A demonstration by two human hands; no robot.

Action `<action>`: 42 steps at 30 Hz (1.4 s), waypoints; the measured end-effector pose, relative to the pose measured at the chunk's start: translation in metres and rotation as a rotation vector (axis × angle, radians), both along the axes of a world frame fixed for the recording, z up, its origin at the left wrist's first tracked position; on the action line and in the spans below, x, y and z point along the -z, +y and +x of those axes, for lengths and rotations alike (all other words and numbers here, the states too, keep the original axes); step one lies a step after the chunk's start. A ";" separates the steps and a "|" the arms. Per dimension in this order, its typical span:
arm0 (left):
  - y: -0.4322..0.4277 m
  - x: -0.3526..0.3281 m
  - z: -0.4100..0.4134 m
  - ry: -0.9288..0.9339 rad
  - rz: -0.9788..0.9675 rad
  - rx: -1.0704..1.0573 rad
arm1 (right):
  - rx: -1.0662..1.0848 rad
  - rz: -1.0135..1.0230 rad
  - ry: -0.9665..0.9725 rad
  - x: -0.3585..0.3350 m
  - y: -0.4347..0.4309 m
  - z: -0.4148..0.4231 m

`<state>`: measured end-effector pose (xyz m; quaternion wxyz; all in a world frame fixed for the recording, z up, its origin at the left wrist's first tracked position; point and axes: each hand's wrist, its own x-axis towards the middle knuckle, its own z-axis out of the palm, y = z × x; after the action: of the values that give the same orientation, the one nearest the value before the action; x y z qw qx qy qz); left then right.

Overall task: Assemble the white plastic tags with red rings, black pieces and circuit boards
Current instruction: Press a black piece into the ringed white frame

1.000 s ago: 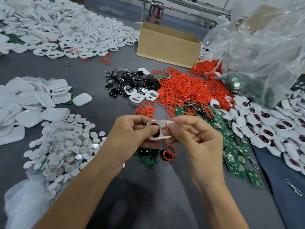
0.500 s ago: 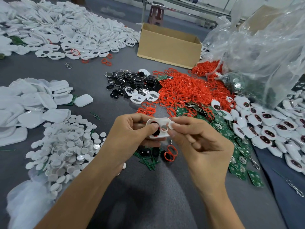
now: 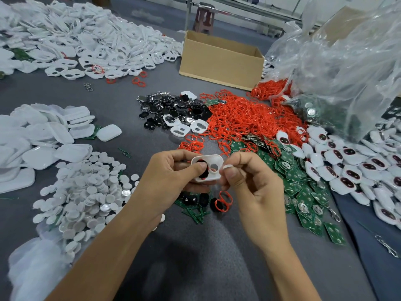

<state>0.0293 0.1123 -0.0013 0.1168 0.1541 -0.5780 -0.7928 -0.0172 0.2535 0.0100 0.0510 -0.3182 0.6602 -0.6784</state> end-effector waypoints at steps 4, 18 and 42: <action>0.000 0.001 0.000 -0.010 0.009 0.003 | 0.026 0.041 0.004 0.002 0.000 -0.001; 0.000 0.002 0.000 -0.019 -0.015 -0.007 | 0.080 -0.078 -0.034 -0.001 0.005 -0.005; 0.001 0.002 0.000 0.011 -0.019 0.003 | 0.103 -0.067 0.047 -0.005 0.006 -0.005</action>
<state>0.0296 0.1130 -0.0029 0.1203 0.1479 -0.5851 -0.7883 -0.0220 0.2597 0.0147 -0.0101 -0.3011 0.6538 -0.6941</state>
